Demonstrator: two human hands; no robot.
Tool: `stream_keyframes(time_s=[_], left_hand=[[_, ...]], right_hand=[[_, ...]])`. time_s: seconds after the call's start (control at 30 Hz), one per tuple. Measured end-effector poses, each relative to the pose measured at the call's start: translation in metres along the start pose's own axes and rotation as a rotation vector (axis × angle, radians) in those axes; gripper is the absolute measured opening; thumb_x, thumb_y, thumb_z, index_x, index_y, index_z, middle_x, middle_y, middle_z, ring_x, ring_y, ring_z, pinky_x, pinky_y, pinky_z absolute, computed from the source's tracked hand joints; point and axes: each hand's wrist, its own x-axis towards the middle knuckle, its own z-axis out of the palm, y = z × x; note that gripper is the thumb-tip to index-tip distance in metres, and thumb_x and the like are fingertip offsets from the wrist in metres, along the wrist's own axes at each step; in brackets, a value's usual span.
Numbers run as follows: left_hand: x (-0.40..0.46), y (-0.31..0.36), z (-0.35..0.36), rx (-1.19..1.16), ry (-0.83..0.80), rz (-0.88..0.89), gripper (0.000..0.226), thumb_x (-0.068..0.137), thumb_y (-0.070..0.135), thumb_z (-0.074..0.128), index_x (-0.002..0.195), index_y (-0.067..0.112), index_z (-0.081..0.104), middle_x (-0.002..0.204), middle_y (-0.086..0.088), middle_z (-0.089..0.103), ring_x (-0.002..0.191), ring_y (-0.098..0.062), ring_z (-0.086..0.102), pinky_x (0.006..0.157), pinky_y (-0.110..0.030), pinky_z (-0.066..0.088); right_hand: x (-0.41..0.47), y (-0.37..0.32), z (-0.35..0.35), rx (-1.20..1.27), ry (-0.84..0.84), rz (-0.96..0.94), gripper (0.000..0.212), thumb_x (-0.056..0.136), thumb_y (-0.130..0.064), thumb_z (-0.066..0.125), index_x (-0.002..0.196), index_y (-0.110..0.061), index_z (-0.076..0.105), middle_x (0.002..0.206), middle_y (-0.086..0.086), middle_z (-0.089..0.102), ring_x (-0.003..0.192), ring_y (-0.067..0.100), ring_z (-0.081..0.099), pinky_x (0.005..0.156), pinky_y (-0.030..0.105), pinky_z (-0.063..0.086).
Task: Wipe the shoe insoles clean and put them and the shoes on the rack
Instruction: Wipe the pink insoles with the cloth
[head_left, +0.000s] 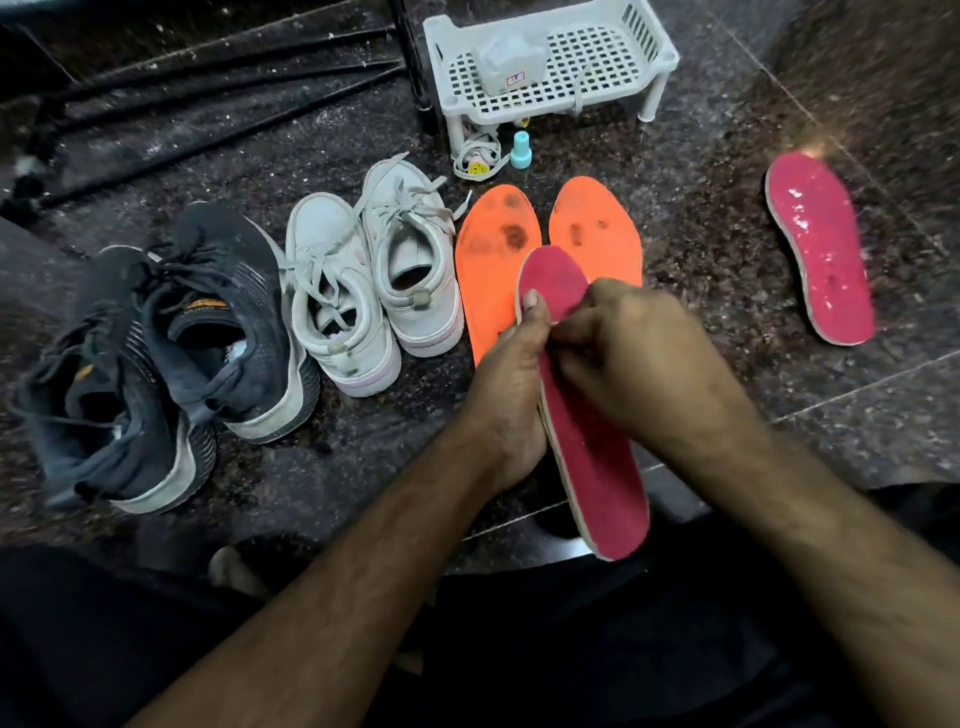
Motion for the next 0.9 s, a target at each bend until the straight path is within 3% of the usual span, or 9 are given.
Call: stream_keyframes(time_s=[0.1, 0.2, 0.27, 0.37, 0.57, 0.7, 0.77, 0.83, 0.9], left_hand=[[0.002, -0.002, -0.005, 0.047, 0.063, -0.025, 0.053, 0.102, 0.054, 0.042, 0.128, 0.010, 0.057, 0.099, -0.014, 0.066, 0.083, -0.024, 0.066, 0.081, -0.037, 0.057], [0.003, 0.004, -0.007, 0.031, 0.040, -0.035, 0.056, 0.102, 0.056, 0.039, 0.118, 0.007, 0.062, 0.091, -0.013, 0.070, 0.074, -0.023, 0.069, 0.070, -0.035, 0.061], [0.003, 0.008, -0.006, 0.003, -0.011, -0.057, 0.061, 0.102, 0.057, 0.035, 0.115, 0.004, 0.061, 0.081, -0.014, 0.069, 0.063, -0.022, 0.068, 0.060, -0.032, 0.060], [0.002, 0.006, -0.002, 0.023, -0.057, -0.050, 0.067, 0.102, 0.058, 0.034, 0.126, 0.000, 0.059, 0.094, -0.019, 0.068, 0.074, -0.026, 0.068, 0.068, -0.037, 0.061], [0.003, 0.001, -0.007, -0.034, -0.012, -0.068, 0.055, 0.101, 0.056, 0.039, 0.124, 0.010, 0.060, 0.099, -0.014, 0.066, 0.089, -0.024, 0.066, 0.095, -0.041, 0.052], [0.003, 0.009, -0.010, -0.003, -0.016, -0.091, 0.062, 0.101, 0.061, 0.034, 0.101, 0.009, 0.066, 0.081, -0.009, 0.069, 0.064, -0.021, 0.068, 0.062, -0.033, 0.059], [0.003, 0.013, -0.006, -0.021, -0.059, -0.079, 0.067, 0.102, 0.061, 0.031, 0.101, 0.005, 0.068, 0.082, -0.013, 0.071, 0.062, -0.024, 0.070, 0.056, -0.036, 0.060], [0.005, 0.013, -0.005, -0.043, -0.074, -0.039, 0.071, 0.103, 0.058, 0.030, 0.091, 0.003, 0.073, 0.081, -0.016, 0.072, 0.066, -0.026, 0.070, 0.067, -0.040, 0.062], [0.005, 0.013, -0.005, -0.069, -0.077, -0.035, 0.073, 0.103, 0.058, 0.030, 0.082, 0.003, 0.074, 0.078, -0.016, 0.071, 0.065, -0.025, 0.069, 0.069, -0.036, 0.060]], right_hand=[[0.003, 0.000, -0.004, 0.020, -0.171, -0.031, 0.017, 0.086, -0.020, 0.058, 0.083, -0.017, 0.075, 0.080, 0.006, 0.059, 0.079, 0.032, 0.063, 0.068, 0.037, 0.049], [-0.002, 0.011, -0.018, 0.226, -0.360, -0.031, 0.011, 0.086, -0.021, 0.069, 0.088, -0.025, 0.080, 0.083, -0.004, 0.070, 0.078, 0.011, 0.065, 0.075, 0.028, 0.051], [-0.005, 0.018, -0.023, 0.378, -0.218, 0.049, 0.007, 0.087, -0.027, 0.073, 0.089, -0.027, 0.080, 0.078, -0.008, 0.069, 0.068, 0.001, 0.061, 0.069, 0.019, 0.046], [0.001, 0.026, -0.020, 0.273, 0.101, 0.110, 0.014, 0.088, -0.032, 0.070, 0.098, -0.028, 0.079, 0.083, -0.002, 0.063, 0.070, 0.013, 0.058, 0.071, 0.028, 0.046], [0.003, 0.001, -0.001, 0.007, -0.137, -0.076, 0.019, 0.090, -0.021, 0.058, 0.093, -0.021, 0.077, 0.087, 0.001, 0.047, 0.085, 0.029, 0.062, 0.072, 0.041, 0.051], [-0.004, 0.007, -0.014, 0.133, -0.257, -0.056, 0.017, 0.089, -0.024, 0.068, 0.100, -0.030, 0.079, 0.096, -0.002, 0.063, 0.090, 0.022, 0.065, 0.084, 0.037, 0.051], [-0.006, 0.018, -0.022, 0.270, -0.115, 0.042, 0.014, 0.088, -0.033, 0.069, 0.096, -0.029, 0.080, 0.089, -0.006, 0.066, 0.081, 0.016, 0.065, 0.079, 0.033, 0.050], [-0.003, 0.026, -0.026, 0.297, 0.109, 0.114, 0.014, 0.088, -0.037, 0.068, 0.093, -0.029, 0.079, 0.080, -0.007, 0.062, 0.069, 0.011, 0.058, 0.070, 0.030, 0.044], [-0.001, 0.021, -0.023, 0.296, 0.138, 0.084, 0.010, 0.087, -0.033, 0.071, 0.094, -0.031, 0.077, 0.078, -0.008, 0.060, 0.063, 0.002, 0.051, 0.066, 0.027, 0.040]])
